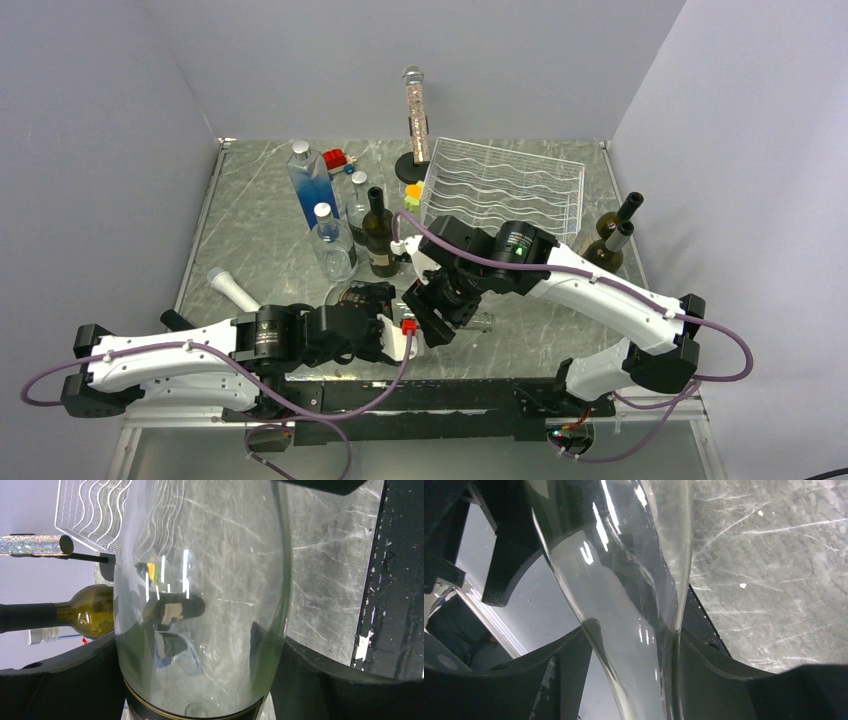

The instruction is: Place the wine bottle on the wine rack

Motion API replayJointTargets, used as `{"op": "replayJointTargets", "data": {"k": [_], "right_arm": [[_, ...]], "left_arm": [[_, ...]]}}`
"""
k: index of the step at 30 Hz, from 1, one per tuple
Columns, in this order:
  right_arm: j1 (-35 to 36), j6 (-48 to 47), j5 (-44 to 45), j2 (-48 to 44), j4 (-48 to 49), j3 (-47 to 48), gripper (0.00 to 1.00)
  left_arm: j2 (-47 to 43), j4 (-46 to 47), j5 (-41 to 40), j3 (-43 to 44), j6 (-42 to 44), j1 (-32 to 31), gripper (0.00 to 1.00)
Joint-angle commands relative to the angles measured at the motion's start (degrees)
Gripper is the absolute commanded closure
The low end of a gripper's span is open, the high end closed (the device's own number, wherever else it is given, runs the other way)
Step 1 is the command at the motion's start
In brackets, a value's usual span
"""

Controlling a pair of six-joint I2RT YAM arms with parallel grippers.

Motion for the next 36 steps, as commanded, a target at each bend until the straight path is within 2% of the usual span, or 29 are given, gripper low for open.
{"op": "replayJointTargets", "data": {"k": [1, 5, 10, 11, 13, 17, 19, 22, 25, 27, 29, 36], "right_arm": [[0.6, 0.3, -0.5, -2.1, 3.1, -2.9, 0.39], [0.6, 0.7, -1.8, -5.3, 4.1, -7.0, 0.48], [0.6, 0.3, -1.9, -6.8, 4.0, -8.1, 0.70], [0.6, -0.1, -1.8, -6.7, 3.9, -8.0, 0.77], [0.6, -0.9, -1.6, -6.4, 3.7, -7.6, 1.00], [0.6, -1.2, 1.5, -6.7, 3.7, -6.9, 1.00], [0.6, -0.5, 3.7, -7.4, 4.3, -6.0, 1.00], [0.6, 0.5, 6.0, -8.1, 4.1, -3.8, 1.00], [0.6, 1.6, 7.0, -9.5, 5.0, -2.7, 1.00], [0.6, 1.9, 6.7, -10.3, 5.5, -2.6, 1.00], [0.5, 2.2, 6.2, -11.2, 6.1, -3.3, 1.00], [0.6, 3.7, 7.6, -13.8, 7.6, -7.5, 1.00]], "left_arm": [[-5.0, 12.8, -5.2, 3.7, -1.3, -0.2, 0.99], [-6.8, 14.1, -4.7, 4.1, -3.4, -0.3, 0.99], [-6.8, 15.4, -5.3, 4.4, -4.4, -0.3, 0.99], [-6.5, 15.4, -5.5, 4.6, -4.4, -0.3, 0.99], [-6.1, 15.5, -6.2, 4.8, -4.3, -0.3, 0.99], [-5.0, 15.5, -9.2, 5.3, -4.5, -0.2, 0.98], [-4.6, 16.5, -12.4, 5.0, -5.4, -0.2, 0.85], [-4.9, 16.9, -13.3, 4.5, -5.8, -0.2, 0.55], [-5.4, 17.5, -12.5, 3.7, -6.2, -0.2, 0.29], [-5.5, 18.2, -12.5, 2.8, -6.0, -0.3, 0.19], [-5.4, 18.3, -12.7, 2.9, -6.3, -0.3, 0.02], [-4.5, 14.5, -13.6, 3.3, -7.9, -0.3, 0.01]]}}
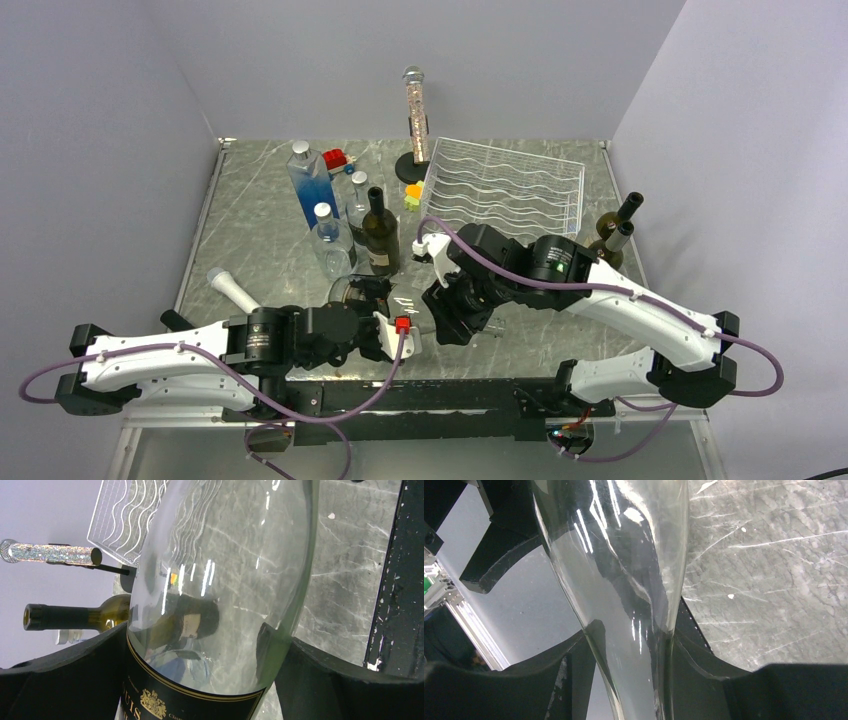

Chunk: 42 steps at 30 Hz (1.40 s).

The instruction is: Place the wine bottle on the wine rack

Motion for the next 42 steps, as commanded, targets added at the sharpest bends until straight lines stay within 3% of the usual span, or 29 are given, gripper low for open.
{"op": "replayJointTargets", "data": {"k": [1, 6, 13, 24, 32, 42], "right_arm": [[-0.2, 3.8, 3.6, -4.3, 2.0, -1.3, 1.00], [-0.2, 3.1, 2.5, -4.7, 1.1, -1.6, 1.00], [-0.2, 2.0, 0.0, -3.4, -0.9, 0.7, 1.00], [-1.1, 1.9, -1.3, -1.6, -0.6, 0.7, 1.00], [-3.7, 1.4, -4.5, -2.2, 0.7, -0.6, 1.00], [-4.7, 3.9, 0.0, -5.7, 0.1, -5.7, 1.00]], "left_arm": [[-2.3, 9.5, -10.0, 3.2, -8.5, 1.3, 0.01], [-1.7, 6.4, -6.1, 3.8, -8.7, 1.2, 0.01], [-0.7, 2.6, 5.0, 2.3, -1.7, 1.3, 0.01], [1.9, 1.0, 4.7, 1.4, 5.7, 1.3, 0.01], [-3.2, 5.4, 6.6, -1.3, 10.1, 1.2, 0.01], [-6.3, 8.4, 2.0, -1.8, 9.3, 1.3, 0.01]]}}
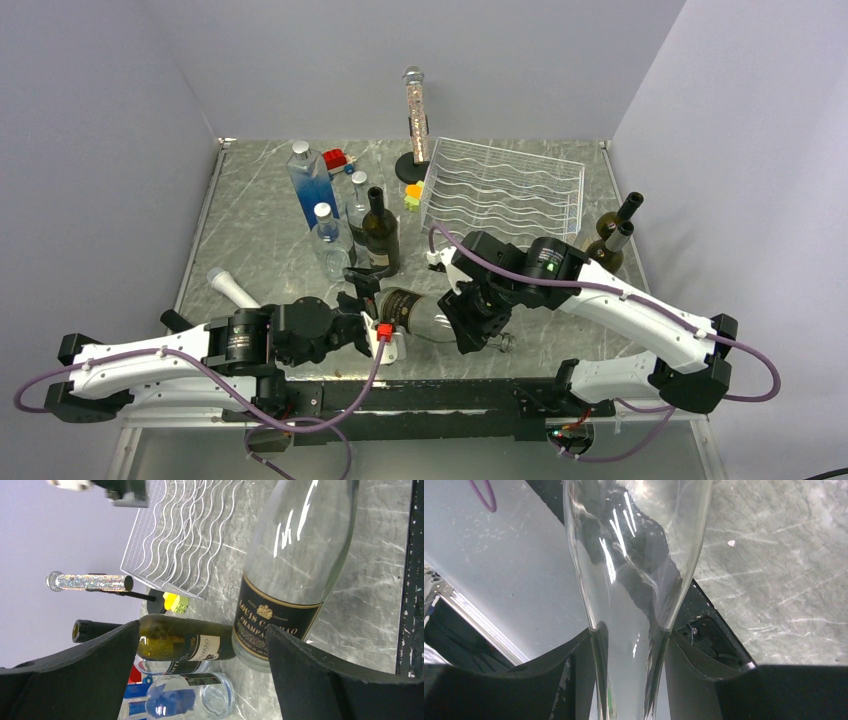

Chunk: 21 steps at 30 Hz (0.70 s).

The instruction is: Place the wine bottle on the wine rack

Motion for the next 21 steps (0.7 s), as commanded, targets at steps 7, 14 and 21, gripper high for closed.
{"op": "replayJointTargets", "data": {"k": [7, 14, 21], "right_arm": [[-4.1, 3.8, 8.4, -7.8, 6.8, -4.0, 1.00], [-8.6, 7.8, 16.7, -8.3, 15.6, -8.7, 1.00], [-10.1, 10.6, 19.0, -6.7, 24.6, -10.9, 1.00]], "left_arm": [[-1.5, 12.3, -10.6, 0.3, -10.9, 0.2, 0.01], [-0.4, 16.2, -23.6, 5.0, -31.0, 0.2, 0.01], [-0.2, 12.2, -22.9, 6.9, -45.9, 0.1, 0.01]]}}
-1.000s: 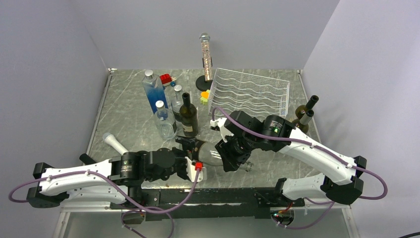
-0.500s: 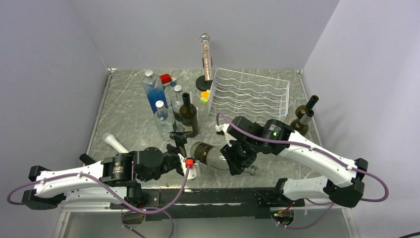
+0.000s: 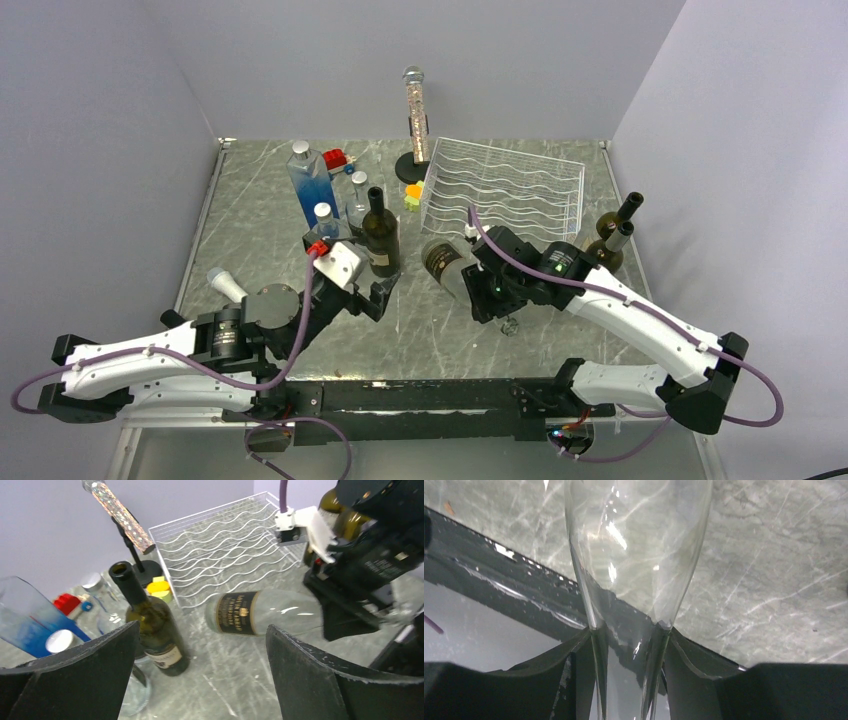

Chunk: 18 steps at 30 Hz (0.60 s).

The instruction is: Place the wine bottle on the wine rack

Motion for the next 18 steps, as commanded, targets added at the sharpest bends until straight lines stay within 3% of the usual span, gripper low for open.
{"op": "replayJointTargets", "data": {"k": [1, 7, 12, 18], "right_arm": [[-0.6, 2.8, 3.6, -0.4, 17.4, 0.9, 1.00], [-1.5, 4.1, 4.1, 2.1, 22.9, -1.9, 1.00], [-1.8, 4.5, 3.3, 1.3, 30.5, -5.5, 1.00], [-1.7, 6.6, 4.7, 1.8, 33.1, -6.5, 1.00]], "left_arm": [[-0.1, -0.1, -0.6, 2.4, -14.6, 0.1, 0.01], [-0.4, -2.7, 0.3, 3.8, -23.1, 0.2, 0.01], [-0.5, -5.4, 3.8, 5.5, -23.8, 0.2, 0.01], [-0.4, -8.4, -0.6, 7.3, -26.6, 0.2, 0.01]]}}
